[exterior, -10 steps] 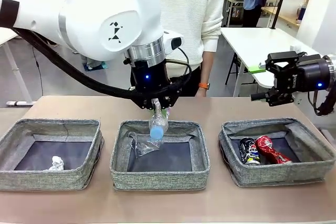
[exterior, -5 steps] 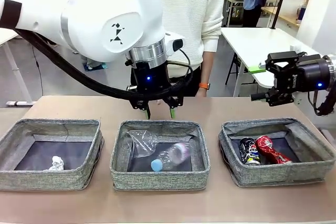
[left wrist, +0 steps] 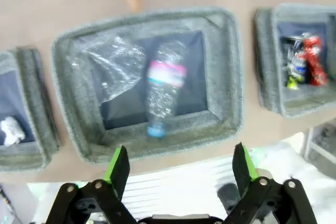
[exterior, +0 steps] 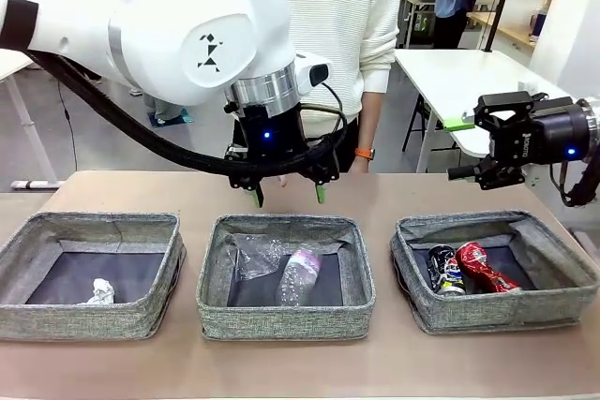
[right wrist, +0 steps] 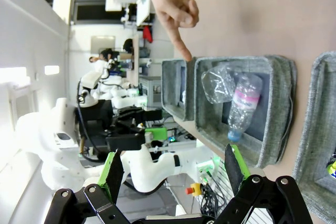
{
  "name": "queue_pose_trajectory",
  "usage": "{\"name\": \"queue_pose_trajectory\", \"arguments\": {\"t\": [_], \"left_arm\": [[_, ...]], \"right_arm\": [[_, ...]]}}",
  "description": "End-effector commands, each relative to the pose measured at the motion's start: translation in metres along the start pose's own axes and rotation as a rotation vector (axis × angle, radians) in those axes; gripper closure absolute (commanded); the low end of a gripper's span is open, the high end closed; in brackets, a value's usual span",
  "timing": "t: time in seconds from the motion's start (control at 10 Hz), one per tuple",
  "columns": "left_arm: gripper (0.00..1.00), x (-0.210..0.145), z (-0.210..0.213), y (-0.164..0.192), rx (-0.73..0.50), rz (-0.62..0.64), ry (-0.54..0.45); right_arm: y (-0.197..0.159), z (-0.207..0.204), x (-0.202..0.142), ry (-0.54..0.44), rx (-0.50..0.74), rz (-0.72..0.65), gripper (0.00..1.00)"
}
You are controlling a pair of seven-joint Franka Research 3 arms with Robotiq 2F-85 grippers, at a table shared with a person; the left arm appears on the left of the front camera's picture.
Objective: Sort the waste into the appropriate baskets.
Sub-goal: Place the picked waste into the Fabric basket indicated by the person.
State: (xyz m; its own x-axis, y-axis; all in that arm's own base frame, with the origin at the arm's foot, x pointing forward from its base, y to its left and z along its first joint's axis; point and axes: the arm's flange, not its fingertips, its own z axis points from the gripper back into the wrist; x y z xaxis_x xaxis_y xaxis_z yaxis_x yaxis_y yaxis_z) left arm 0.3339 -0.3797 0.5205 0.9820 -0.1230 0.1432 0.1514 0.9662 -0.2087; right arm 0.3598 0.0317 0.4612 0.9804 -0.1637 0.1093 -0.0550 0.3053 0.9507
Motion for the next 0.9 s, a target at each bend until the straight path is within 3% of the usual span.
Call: {"name": "queue_pose_trajectory", "arguments": {"t": [0.0, 0.2, 0.3, 0.4, 0.8], "left_arm": [[0.0, 0.006, 0.04, 0.024, -0.267, -0.126, 0.113], [0.0, 0.019, 0.115, 0.088, -0.543, -0.151, 0.102], [0.0, 0.022, 0.134, 0.118, -0.549, -0.102, 0.061], [0.0, 0.022, 0.149, 0.151, -0.654, -0.073, 0.064], [0.0, -0.001, 0.155, 0.28, -0.822, 0.077, -0.039]], "right_arm": [[0.005, 0.001, 0.002, -0.001, 0.009, -0.019, 0.0], [0.005, 0.001, 0.002, -0.001, 0.009, -0.019, 0.0], [0.005, 0.001, 0.002, -0.001, 0.009, -0.019, 0.0], [0.005, 0.001, 0.002, -0.001, 0.009, -0.019, 0.0], [0.005, 0.001, 0.002, -0.001, 0.009, -0.019, 0.0]]}}
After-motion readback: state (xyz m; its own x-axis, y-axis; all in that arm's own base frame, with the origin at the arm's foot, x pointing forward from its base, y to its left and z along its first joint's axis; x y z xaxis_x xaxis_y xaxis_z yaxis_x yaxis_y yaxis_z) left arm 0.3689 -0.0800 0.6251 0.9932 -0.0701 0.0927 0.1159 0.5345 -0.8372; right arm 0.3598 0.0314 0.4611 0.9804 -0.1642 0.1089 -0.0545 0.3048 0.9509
